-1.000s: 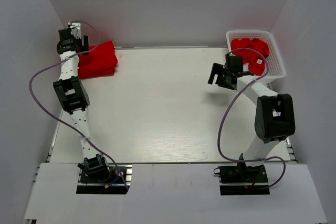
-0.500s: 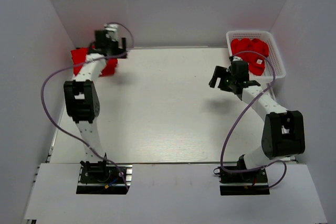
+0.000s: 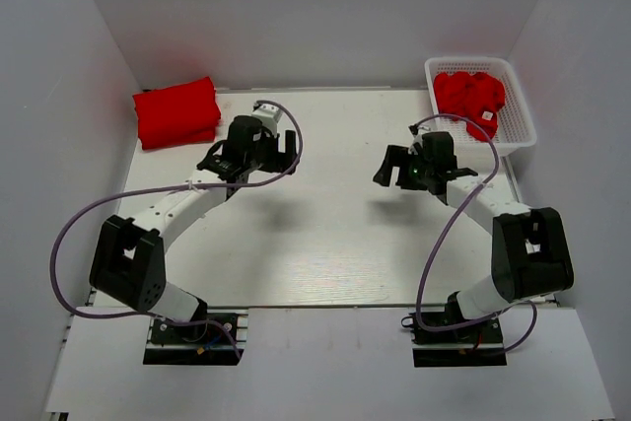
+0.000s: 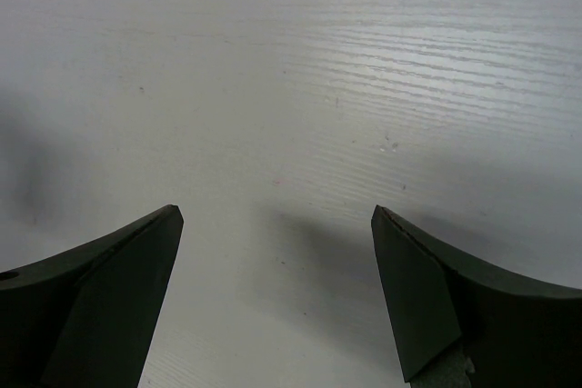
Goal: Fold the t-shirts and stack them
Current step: Put the neatly folded tshirt into the corner of the board with the left arm
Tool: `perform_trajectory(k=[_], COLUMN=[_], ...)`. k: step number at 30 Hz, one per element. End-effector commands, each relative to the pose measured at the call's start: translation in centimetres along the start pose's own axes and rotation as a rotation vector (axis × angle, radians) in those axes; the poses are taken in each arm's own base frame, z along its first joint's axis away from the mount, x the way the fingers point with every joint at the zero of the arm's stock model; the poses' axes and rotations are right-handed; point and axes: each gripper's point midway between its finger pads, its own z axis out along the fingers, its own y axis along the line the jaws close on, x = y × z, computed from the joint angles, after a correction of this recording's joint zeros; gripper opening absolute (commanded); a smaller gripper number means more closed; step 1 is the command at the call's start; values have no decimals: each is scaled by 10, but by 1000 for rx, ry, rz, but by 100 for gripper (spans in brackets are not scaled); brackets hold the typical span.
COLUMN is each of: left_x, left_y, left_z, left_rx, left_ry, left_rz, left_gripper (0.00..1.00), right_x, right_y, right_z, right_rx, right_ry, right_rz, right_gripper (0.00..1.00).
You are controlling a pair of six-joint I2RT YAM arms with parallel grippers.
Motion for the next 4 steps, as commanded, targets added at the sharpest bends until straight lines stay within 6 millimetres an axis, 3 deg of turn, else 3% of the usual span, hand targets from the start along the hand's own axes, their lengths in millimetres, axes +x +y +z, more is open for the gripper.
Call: perform_trajectory(k=[1, 4], left_x=[-13, -22], left_y=[3, -3], left_z=[-14, -25], left_rx=[-57, -43], left_ry=[-50, -77], left_rz=[8, 22], left_gripper=[100, 100], right_x=[-15, -21], right_y=[18, 21], right_z=[-3, -4], right_rx=[-98, -101], right_ry=[-74, -90], right_rz=[-45, -53], right_gripper=[90, 90])
